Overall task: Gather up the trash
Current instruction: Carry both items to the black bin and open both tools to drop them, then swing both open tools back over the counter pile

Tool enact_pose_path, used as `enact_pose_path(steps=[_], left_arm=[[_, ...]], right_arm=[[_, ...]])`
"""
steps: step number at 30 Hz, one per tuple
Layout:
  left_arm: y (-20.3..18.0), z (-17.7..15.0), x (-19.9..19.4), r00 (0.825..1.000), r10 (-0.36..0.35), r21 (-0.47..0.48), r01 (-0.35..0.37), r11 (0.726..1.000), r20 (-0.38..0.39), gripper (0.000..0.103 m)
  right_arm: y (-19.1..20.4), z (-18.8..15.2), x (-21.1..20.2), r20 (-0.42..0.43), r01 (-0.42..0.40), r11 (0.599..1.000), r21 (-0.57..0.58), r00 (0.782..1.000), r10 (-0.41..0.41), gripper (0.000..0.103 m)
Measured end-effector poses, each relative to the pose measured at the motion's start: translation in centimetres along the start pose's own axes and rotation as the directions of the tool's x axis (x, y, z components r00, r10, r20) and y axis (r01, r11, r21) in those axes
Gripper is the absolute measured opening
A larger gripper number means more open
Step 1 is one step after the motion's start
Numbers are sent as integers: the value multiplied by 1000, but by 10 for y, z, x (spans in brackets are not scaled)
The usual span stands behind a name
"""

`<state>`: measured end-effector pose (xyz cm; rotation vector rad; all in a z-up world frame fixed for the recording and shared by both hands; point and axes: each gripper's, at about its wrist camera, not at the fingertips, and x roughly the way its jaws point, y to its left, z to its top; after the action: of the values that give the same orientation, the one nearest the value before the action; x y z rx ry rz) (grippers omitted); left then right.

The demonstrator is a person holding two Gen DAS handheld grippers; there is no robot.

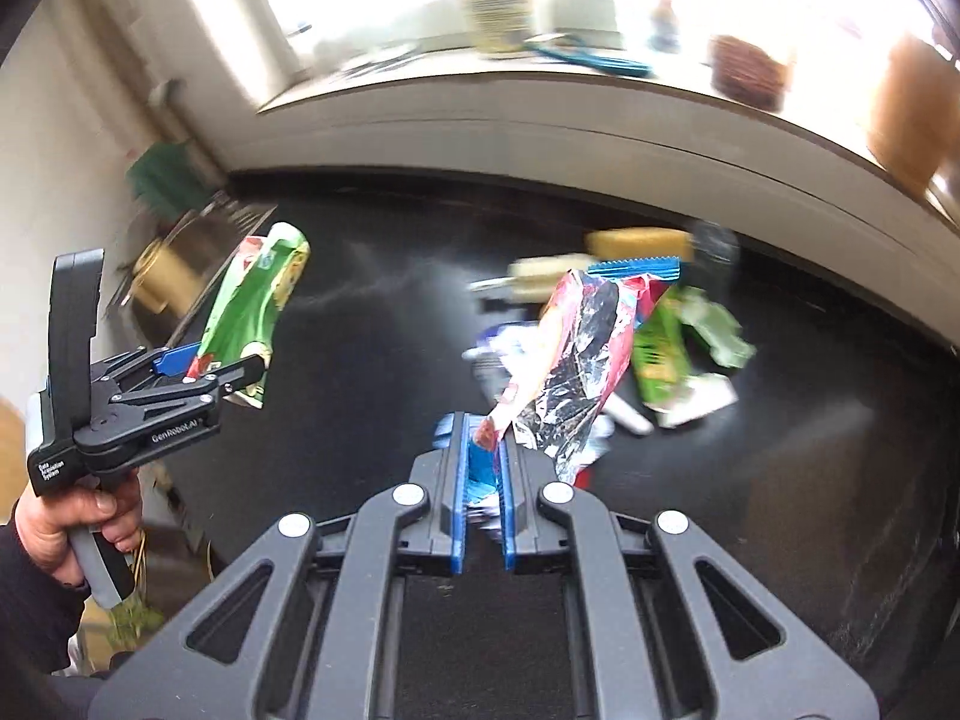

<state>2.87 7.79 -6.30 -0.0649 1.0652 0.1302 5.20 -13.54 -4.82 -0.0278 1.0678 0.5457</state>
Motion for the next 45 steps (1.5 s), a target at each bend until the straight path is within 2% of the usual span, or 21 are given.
enact_pose_path(steps=[5, 9, 13, 14, 17, 20, 22, 25, 27, 30, 32, 33, 34, 35, 36, 37, 38, 39, 40, 43, 45], left_arm=[[59, -63, -39, 995, 102, -175, -103, 979, -18, 57], [115, -132, -64, 983, 174, -327, -185, 927, -63, 57], [182, -214, -68, 966, 208, -456, -255, 853, -152, 57], [196, -231, -66, 964, 209, -483, -264, 835, -167, 57], [242, -292, -52, 961, 182, -567, -271, 778, -210, 57], [277, -349, -22, 956, 160, -598, -279, 751, -246, 58], [295, -381, 6, 953, 124, -627, -278, 728, -278, 58], [321, -416, 47, 959, 61, -675, -239, 698, -277, 58], [330, -429, 71, 958, 29, -675, -224, 703, -287, 59], [336, -442, 101, 953, 10, -658, -217, 721, -303, 60], [341, -450, 112, 955, -6, -669, -204, 714, -297, 62], [340, -450, 115, 956, -8, -672, -199, 713, -293, 64], [343, -452, 119, 959, -10, -675, -191, 713, -283, 72], [344, -453, 123, 961, -16, -673, -182, 717, -277, 78], [341, -452, 124, 961, -10, -668, -185, 721, -277, 87], [339, -452, 127, 961, 0, -661, -192, 725, -278, 89], [339, -452, 131, 960, 1, -657, -194, 728, -282, 89], [339, -453, 133, 956, -1, -652, -198, 731, -292, 89], [340, -452, 135, 955, -2, -651, -201, 732, -298, 89], [338, -447, 122, 955, 5, -642, -202, 740, -295, 89], [341, -444, 109, 956, 20, -634, -209, 744, -292, 91]], right_arm=[[77, -1, 18, -74, -161, 970, -183, 986, 149, 10], [169, -16, 37, -172, -305, 889, -342, 950, 260, 10], [275, -52, 61, -313, -455, 759, -465, 887, 340, 10], [297, -63, 67, -361, -502, 728, -467, 860, 362, 10], [370, -108, 93, -478, -586, 640, -498, 801, 361, 10], [428, -155, 129, -575, -638, 586, -499, 750, 328, 10], [457, -185, 159, -624, -654, 576, -491, 725, 292, 10], [474, -205, 207, -668, -657, 581, -480, 703, 243, 10], [478, -209, 243, -686, -644, 592, -485, 700, 199, 10], [484, -221, 277, -715, -636, 620, -460, 679, 166, 10], [487, -231, 293, -725, -627, 623, -467, 675, 136, 10], [483, -233, 295, -729, -626, 623, -469, 673, 127, 10], [486, -238, 303, -732, -621, 623, -477, 673, 110, 10], [487, -237, 312, -736, -617, 623, -481, 670, 96, 13], [487, -237, 320, -740, -612, 624, -486, 668, 78, 31], [489, -241, 329, -745, -607, 627, -488, 664, 64, 46], [490, -242, 332, -743, -604, 629, -489, 667, 62, 71], [490, -239, 332, -730, -598, 629, -497, 680, 69, 76], [490, -240, 332, -728, -597, 630, -497, 682, 72, 76], [485, -236, 329, -747, -603, 646, -467, 661, 77, 76], [482, -229, 316, -735, -601, 645, -471, 672, 89, 76]])
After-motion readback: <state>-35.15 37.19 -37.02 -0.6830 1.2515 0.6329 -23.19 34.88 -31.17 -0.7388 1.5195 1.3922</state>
